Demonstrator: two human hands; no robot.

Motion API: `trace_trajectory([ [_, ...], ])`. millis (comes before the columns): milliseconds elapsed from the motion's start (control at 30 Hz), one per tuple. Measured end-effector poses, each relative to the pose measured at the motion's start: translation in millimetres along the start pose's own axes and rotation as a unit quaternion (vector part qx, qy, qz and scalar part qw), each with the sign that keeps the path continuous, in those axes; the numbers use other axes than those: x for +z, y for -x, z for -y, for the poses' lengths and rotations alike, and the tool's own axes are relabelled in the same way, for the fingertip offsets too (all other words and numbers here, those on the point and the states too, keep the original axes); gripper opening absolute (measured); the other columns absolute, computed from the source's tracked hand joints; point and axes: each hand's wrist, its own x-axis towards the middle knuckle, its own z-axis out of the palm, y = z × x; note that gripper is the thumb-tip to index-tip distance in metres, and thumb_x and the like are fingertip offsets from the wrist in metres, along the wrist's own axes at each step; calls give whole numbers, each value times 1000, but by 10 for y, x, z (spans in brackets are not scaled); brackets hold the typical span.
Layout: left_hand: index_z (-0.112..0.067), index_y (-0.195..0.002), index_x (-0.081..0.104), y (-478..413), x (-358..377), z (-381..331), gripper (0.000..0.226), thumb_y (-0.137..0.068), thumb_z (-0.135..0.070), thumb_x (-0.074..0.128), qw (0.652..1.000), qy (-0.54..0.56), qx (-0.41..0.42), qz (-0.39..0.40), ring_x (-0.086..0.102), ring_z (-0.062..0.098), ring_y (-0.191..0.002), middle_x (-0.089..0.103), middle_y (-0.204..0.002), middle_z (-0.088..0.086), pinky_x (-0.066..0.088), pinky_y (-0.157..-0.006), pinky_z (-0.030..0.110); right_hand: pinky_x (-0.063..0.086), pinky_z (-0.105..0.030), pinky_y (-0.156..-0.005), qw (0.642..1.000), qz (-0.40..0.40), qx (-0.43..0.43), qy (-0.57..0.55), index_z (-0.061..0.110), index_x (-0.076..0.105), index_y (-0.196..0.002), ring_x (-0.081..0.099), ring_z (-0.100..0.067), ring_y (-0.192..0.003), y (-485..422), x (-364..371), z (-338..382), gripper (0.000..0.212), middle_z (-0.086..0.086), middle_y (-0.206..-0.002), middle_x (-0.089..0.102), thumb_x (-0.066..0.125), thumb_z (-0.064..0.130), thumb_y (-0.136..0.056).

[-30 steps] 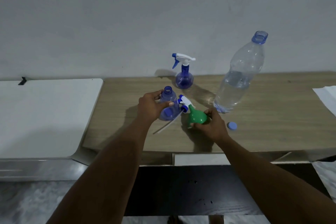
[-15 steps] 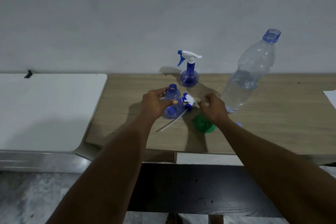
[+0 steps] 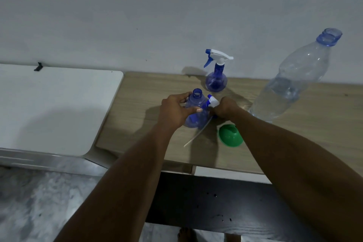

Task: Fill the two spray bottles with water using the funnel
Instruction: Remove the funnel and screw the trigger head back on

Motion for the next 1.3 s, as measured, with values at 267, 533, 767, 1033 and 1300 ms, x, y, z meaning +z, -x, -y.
trace_trajectory([
  [267,-16,-125,69,20,-40,-39,66,-64,-25,94,1000,-1,-9,16,64,3,-92,70,-104,-9,43,-76,2,51,-33,-57,995,-9,-66,-68,5,65,-107,65,-23,-69,250,-521,157,32,-17,-87,70,78,14,-78],
  [533,-16,-123,70,24,-58,-73,68,-62,-31,95,999,-16,-28,14,69,13,-102,75,-111,3,52,-93,26,55,-36,-79,966,-122,-226,-31,12,54,-121,62,-24,-95,852,-1341,684,52,-7,-108,63,81,27,-78],
  [767,-22,-123,70,3,-64,-80,63,-66,-33,93,999,-8,-40,34,67,14,-100,73,-108,-2,50,-86,19,47,-25,-68,919,-200,-340,-2,13,46,-121,60,-21,-88,1273,-1554,1070,47,-4,-108,59,74,28,-86],
  [1033,-24,-126,68,-33,-55,-45,68,-64,-34,93,997,7,-58,44,67,18,-103,71,-110,-1,51,-99,33,53,-36,-75,899,-208,-382,41,10,46,-121,60,-24,-88,1318,-1352,1145,44,-8,-108,60,72,22,-87],
  [1300,-20,-128,67,-20,-41,-8,67,-67,-33,91,998,7,-47,35,66,15,-106,72,-115,0,45,-89,23,46,-35,-68,922,-117,-363,68,11,46,-117,56,-22,-82,1000,-609,856,37,-5,-103,57,68,13,-87],
])
